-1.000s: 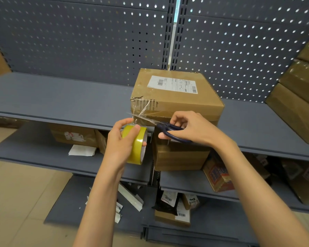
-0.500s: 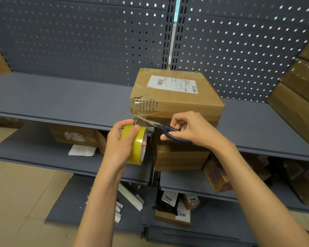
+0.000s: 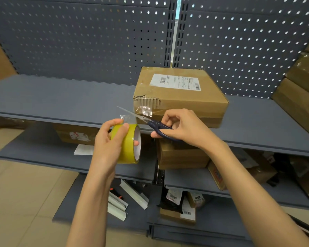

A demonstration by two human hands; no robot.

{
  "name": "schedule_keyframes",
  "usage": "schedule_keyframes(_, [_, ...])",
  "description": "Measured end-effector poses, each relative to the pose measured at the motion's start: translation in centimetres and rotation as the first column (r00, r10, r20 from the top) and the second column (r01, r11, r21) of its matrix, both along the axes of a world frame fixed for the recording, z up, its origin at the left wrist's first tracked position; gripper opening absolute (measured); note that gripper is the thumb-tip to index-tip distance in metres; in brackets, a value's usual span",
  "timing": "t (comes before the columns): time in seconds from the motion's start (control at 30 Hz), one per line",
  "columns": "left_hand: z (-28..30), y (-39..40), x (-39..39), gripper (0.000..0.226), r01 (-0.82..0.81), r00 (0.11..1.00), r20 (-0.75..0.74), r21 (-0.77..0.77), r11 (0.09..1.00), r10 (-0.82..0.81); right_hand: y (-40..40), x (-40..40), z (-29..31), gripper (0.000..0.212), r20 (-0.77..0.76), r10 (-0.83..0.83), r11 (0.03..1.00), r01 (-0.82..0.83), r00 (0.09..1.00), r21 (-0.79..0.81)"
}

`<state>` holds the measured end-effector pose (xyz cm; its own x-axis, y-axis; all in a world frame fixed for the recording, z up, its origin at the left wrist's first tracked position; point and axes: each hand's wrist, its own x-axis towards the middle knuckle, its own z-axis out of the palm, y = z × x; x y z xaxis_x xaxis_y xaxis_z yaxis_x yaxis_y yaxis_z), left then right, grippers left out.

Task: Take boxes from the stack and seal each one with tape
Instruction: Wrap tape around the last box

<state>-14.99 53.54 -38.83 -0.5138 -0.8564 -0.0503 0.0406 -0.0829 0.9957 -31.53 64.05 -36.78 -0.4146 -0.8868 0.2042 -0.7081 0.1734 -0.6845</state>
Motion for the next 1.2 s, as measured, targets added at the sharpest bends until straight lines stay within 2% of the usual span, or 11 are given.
schedule_keyframes(0.1, [0.4,0.0,0.5,0.023,-0.006,1.0,-0.003,-0.024,1.0,0.006,-0.4,0.6,0.6,0.038,0.057,-0.039,0.995,0.044,0.998,-0.09])
schedule_keyframes(0.2, [0.6,0.7,0.3,0.021,0.023,1.0,-0.012,-0.028,0.999,-0.023,0.0,0.5,1.6,0.032,0.176,-0.138,0.95,0.18,0.975,-0.255])
schedule_keyframes(0.33, [1.1,2.1,-0.7,0.017,0.087,0.996,-0.027,-0.034,0.996,-0.088,1.6,-1.1,2.7,0.028,0.146,-0.416,0.82,0.44,0.898,-0.368])
schedule_keyframes(0.53, [1.5,3.8,-2.4,0.021,0.196,0.978,-0.056,-0.049,0.979,-0.199,6.6,-5.3,1.5,0.021,0.093,-0.736,0.614,0.718,0.671,-0.326])
schedule_keyframes(0.63, [1.4,4.4,-3.3,0.028,0.237,0.968,-0.064,-0.059,0.97,-0.241,9.1,-6.7,0.2,0.028,-0.03,-0.816,0.564,0.785,0.577,-0.257])
schedule_keyframes(0.77, [1.2,5.3,-4.6,0.039,0.269,0.962,-0.047,-0.04,0.962,-0.271,11.2,-7.6,-1.4,0.023,-0.201,-0.838,0.531,0.844,0.507,-0.083])
schedule_keyframes(0.87, [1.2,5.9,-5.3,0.042,0.287,0.957,-0.049,-0.012,0.958,-0.287,11.6,-7.6,-2.1,0.03,-0.225,-0.817,0.545,0.838,0.53,-0.005])
schedule_keyframes(0.97, [1.2,6.3,-5.7,0.044,0.286,0.958,-0.039,0.008,0.958,-0.285,11.7,-7.6,-2.6,0.032,-0.23,-0.804,0.56,0.828,0.549,0.022])
schedule_keyframes(1.2, [1.2,6.8,-6.0,0.042,0.257,0.966,-0.019,0.039,0.966,-0.256,11.4,-7.8,-2.7,0.026,-0.366,-0.734,0.597,0.8,0.572,0.053])
